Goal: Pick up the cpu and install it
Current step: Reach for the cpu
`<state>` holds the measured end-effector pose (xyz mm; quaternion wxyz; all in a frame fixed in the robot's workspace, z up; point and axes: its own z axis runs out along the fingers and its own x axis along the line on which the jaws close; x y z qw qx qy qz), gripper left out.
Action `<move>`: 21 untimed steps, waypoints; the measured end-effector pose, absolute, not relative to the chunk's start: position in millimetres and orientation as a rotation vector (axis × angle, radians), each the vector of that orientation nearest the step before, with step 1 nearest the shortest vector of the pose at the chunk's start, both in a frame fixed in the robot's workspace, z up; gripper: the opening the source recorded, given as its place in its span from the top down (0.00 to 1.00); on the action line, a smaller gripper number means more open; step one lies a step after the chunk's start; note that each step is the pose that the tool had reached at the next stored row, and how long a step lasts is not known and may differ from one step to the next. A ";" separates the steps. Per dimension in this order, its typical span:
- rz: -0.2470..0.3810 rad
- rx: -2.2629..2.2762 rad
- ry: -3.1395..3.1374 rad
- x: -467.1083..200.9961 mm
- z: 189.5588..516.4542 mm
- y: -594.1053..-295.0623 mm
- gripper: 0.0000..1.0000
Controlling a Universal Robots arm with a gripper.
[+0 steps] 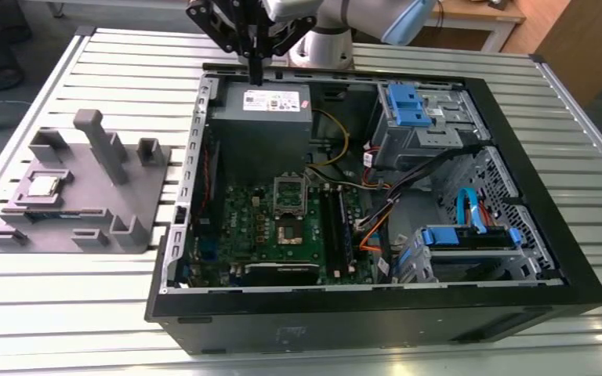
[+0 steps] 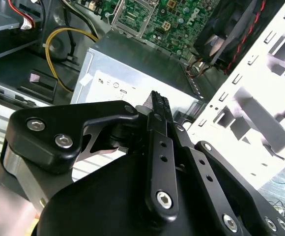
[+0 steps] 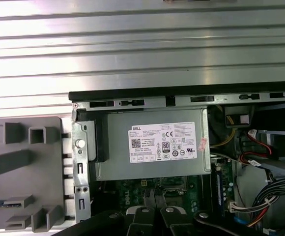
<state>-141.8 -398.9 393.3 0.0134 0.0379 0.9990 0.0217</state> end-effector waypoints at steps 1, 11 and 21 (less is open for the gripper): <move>0.068 0.118 3.112 -143.6 393.4 -398.9 0.89; 0.068 0.118 3.109 -162.1 393.3 -399.1 0.89; 0.068 0.117 3.104 -187.1 393.3 -399.2 0.89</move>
